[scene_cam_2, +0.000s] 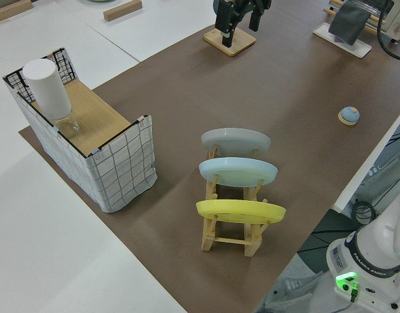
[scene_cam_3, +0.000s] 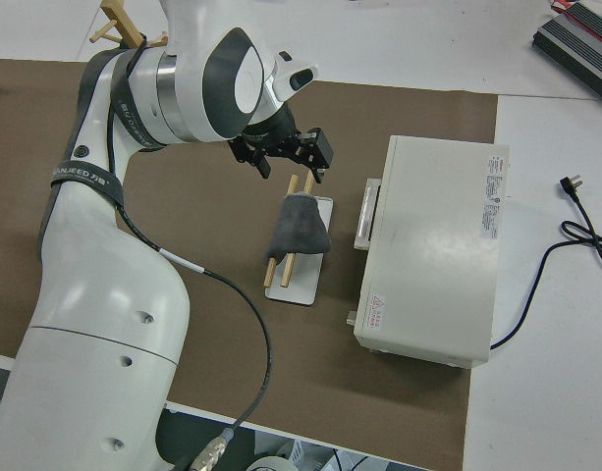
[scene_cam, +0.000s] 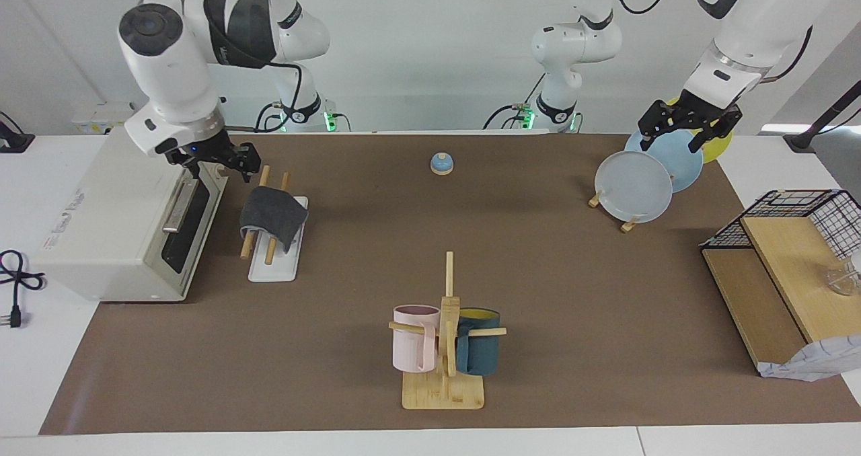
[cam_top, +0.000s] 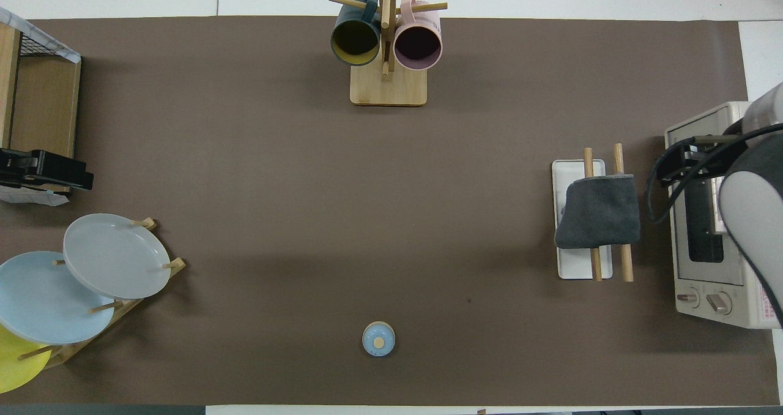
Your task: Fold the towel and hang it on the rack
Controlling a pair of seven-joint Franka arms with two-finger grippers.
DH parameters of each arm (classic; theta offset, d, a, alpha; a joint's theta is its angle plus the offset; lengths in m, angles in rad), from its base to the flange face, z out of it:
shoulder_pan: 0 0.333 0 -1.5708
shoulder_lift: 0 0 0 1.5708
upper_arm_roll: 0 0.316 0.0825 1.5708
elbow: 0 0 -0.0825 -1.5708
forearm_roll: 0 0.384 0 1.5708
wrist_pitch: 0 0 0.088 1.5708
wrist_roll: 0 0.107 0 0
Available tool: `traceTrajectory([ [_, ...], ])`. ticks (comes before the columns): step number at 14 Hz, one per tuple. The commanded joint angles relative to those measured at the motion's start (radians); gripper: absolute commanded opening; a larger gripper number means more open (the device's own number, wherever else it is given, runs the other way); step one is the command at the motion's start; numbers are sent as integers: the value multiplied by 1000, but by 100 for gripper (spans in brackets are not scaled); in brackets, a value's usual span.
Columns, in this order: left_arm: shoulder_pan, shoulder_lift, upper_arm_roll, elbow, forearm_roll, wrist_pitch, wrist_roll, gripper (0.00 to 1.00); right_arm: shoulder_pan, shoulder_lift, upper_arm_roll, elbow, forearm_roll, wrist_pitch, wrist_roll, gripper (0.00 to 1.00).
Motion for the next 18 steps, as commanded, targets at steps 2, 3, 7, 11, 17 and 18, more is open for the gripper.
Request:
traceTrajectory([
  [2,24,-11,-3,6,22,-6,-9,100,-25,66,4,208,64,-151,-26,100],
  [3,23,-11,-3,5,22,-3,-9,100,-28,68,4,217,61,-151,-23,100],
  [7,23,-12,-3,3,22,-7,-10,100,-88,76,34,217,87,-145,-25,100],
  [11,23,-29,-3,3,22,-14,-10,100,-113,40,37,176,95,-122,-25,100],
  [17,23,-97,-1,3,22,-17,-10,100,-200,-6,128,98,81,-64,-23,100],
  [18,23,-104,-1,3,22,-17,-10,100,-199,-4,128,98,79,-65,-22,100],
])
